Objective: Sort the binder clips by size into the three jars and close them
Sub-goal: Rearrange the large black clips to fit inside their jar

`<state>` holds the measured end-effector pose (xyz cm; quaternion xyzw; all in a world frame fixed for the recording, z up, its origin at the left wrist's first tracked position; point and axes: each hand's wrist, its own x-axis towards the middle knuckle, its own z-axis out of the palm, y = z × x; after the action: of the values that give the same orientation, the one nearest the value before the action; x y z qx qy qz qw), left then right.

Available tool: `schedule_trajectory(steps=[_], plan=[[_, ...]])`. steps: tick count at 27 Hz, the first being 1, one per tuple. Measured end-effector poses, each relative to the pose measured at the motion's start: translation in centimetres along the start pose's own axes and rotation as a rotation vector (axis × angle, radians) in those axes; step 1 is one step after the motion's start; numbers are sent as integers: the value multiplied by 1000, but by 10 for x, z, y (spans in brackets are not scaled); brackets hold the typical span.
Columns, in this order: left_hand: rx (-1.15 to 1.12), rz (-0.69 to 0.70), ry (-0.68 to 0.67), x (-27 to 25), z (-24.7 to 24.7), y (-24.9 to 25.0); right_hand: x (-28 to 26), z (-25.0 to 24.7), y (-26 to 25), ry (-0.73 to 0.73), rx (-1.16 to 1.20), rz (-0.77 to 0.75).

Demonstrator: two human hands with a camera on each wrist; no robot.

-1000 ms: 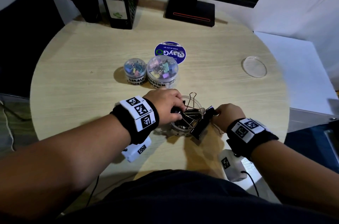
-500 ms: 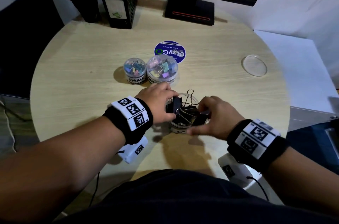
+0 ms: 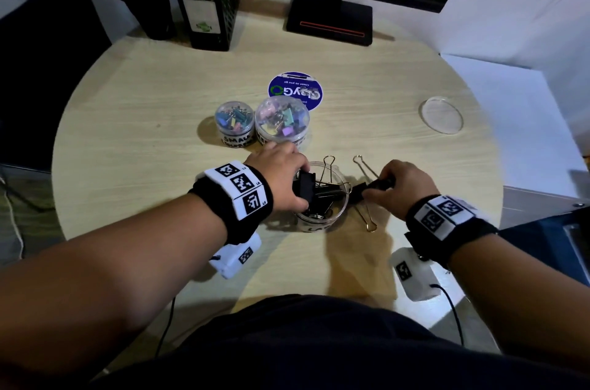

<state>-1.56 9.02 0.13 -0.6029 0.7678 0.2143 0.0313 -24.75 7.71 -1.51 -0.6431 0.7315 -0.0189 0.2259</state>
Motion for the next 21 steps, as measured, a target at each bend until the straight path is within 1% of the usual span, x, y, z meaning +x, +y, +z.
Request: schedule_trajectory(steps=[2, 4, 5, 6, 7, 8, 9, 11, 12, 13, 15, 16, 18, 21], plan=[[-55, 8, 1, 0, 2, 0, 4, 7, 6, -111, -108, 17], [-190, 0, 42, -1, 2, -4, 4, 12, 8, -167, -144, 23], [-291, -10, 84, -2, 1, -7, 3, 12, 7, -134, -138, 12], [-406, -17, 143, -4, 1, -10, 1, 10, 6, -60, -119, -20], [-520, -26, 207, -5, 1, -14, -1, 7, 2, 30, -81, -81], [-620, -42, 251, -6, 1, -16, -5, 5, -4, 111, -31, -177], [-697, -64, 267, -7, 2, -17, -9, 3, -11, 168, 15, -305], [-773, -92, 235, -8, 3, -17, -19, 3, -29, 191, 4, -564], [-773, -94, 208, -8, 3, -17, -22, 6, -36, 164, -61, -646], [-761, -93, 186, -8, 4, -16, -25, 10, -43, 96, -159, -664], [-750, -100, 172, -8, 5, -16, -28, 15, -54, -31, -344, -581], [-758, -105, 177, -7, 5, -16, -28, 17, -55, -57, -375, -535], [-777, -106, 187, -7, 5, -16, -27, 17, -59, -75, -370, -486], [-768, -102, 191, -8, 4, -17, -23, 20, -65, -49, -397, -470]])
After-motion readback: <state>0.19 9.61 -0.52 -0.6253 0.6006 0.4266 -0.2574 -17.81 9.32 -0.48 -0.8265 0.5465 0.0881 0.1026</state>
